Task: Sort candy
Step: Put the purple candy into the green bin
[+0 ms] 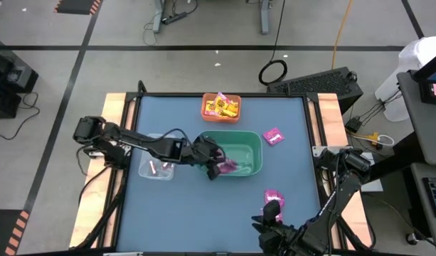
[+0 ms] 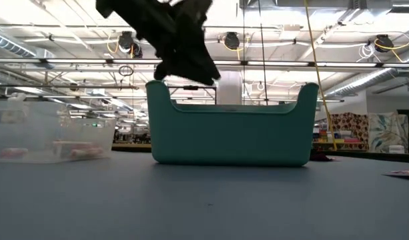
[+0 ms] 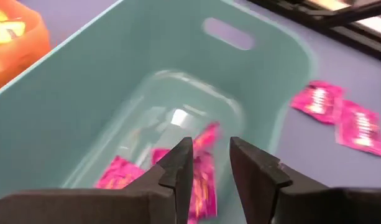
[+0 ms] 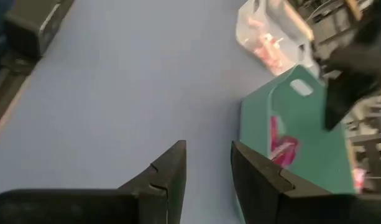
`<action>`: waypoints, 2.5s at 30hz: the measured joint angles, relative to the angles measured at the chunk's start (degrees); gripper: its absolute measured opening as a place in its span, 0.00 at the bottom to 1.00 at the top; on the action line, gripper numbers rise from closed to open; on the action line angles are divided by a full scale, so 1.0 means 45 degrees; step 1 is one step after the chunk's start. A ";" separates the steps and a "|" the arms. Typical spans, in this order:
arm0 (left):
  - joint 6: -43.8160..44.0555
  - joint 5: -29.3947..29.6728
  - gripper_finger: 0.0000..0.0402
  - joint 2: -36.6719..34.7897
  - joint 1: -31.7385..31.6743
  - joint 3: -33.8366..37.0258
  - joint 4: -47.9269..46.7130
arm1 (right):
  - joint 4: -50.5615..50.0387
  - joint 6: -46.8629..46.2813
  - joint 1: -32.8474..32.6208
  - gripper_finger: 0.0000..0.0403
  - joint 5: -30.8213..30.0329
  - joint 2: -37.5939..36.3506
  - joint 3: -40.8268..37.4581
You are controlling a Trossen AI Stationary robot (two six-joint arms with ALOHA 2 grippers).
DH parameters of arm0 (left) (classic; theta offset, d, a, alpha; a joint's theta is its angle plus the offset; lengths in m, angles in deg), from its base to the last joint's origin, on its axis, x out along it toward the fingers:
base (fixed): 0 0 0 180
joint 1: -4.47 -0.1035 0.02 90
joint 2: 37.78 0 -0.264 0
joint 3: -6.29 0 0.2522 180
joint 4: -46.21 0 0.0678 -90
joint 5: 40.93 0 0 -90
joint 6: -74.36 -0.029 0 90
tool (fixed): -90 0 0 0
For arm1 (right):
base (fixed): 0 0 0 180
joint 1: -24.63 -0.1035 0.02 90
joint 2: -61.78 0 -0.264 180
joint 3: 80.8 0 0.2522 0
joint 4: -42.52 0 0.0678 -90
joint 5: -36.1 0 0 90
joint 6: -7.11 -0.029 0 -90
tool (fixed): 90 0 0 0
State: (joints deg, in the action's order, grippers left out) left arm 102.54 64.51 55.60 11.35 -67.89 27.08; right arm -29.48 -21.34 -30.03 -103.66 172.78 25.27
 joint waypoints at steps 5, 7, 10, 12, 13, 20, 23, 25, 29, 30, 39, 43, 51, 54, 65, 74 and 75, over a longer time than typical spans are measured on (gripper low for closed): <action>0.0341 -0.0174 0.28 -0.1163 0.0105 -0.0005 -0.1103 | -0.0226 -0.1311 -0.0247 0.29 0.1029 -0.0003 0.0000; 0.0410 -0.0222 0.28 -0.1499 0.0239 -0.0001 -0.1501 | -0.0418 -0.1804 -0.0400 0.29 0.1566 -0.0003 0.0000; 0.0671 -0.0745 0.28 -0.1701 0.0681 -0.0005 -0.1362 | -0.0957 -0.2690 -0.0723 0.29 0.2513 -0.0003 0.0000; 0.0668 -0.0883 0.28 -0.1789 0.1208 0.0000 -0.1331 | -0.1498 -0.3661 -0.0932 0.29 0.3262 -0.0003 0.0000; 0.0671 -0.0861 0.28 -0.1822 0.1510 0.0000 -0.1231 | -0.1853 -0.4281 -0.1024 0.29 0.3630 -0.0003 0.0000; 0.0524 0.1436 0.28 -0.1820 0.4074 -0.0005 -0.0876 | -0.3157 -0.7404 -0.1344 0.29 0.6524 -0.0003 0.0000; 0.0111 0.2557 0.28 -0.1824 0.4971 -0.0005 -0.0453 | -0.3137 -0.7834 -0.1449 0.31 0.6691 0.0025 -0.0005; -0.0123 0.3056 0.28 -0.1824 0.5391 -0.0005 -0.0291 | -0.3203 -0.8619 -0.1457 0.34 0.6688 0.0067 -0.0162; -0.0142 0.3685 0.28 -0.1824 0.5891 -0.0005 -0.0252 | -0.3062 -1.0435 -0.1428 0.42 0.6769 0.0084 -0.0808; -0.0140 0.3784 0.28 -0.1824 0.5947 -0.0005 -0.0251 | -0.3037 -1.0783 -0.1428 0.45 0.6809 0.0084 -0.0993; 0.0001 0.4465 0.28 -0.1722 0.5992 -0.0005 -0.0191 | -0.1612 -1.1187 -0.1447 0.63 0.6714 0.0099 -0.3343; -0.0002 0.4508 0.28 -0.1409 0.5992 -0.0005 0.0034 | -0.0082 -1.1412 -0.1457 0.64 0.6699 0.0104 -0.4155; 0.0006 0.4248 0.28 -0.0779 0.5992 -0.0005 0.0428 | 0.1227 -1.2118 -0.1472 0.64 0.6574 0.0054 -0.5119; 0.0011 0.4201 0.28 -0.0736 0.5992 -0.0005 0.0457 | 0.1464 -1.2219 -0.1476 0.64 0.6602 0.0036 -0.5231; 0.0006 0.4148 0.28 -0.0736 0.5992 -0.0005 0.0880 | 0.1365 -1.3187 -0.1410 0.58 0.6815 -0.0246 -0.5299; 0.0001 0.3600 0.28 -0.0736 0.5992 -0.0005 0.0849 | 0.1489 -1.3112 -0.0754 0.49 0.6858 -0.0261 -0.5294; -0.0001 0.3598 0.28 -0.0736 0.5992 -0.0005 0.0840 | 0.1503 -1.3016 -0.0653 0.48 0.6947 -0.0261 -0.5294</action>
State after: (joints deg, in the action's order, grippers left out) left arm 102.54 80.70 52.28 38.31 -67.92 30.87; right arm -22.72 -79.91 -32.96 -72.39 171.60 1.44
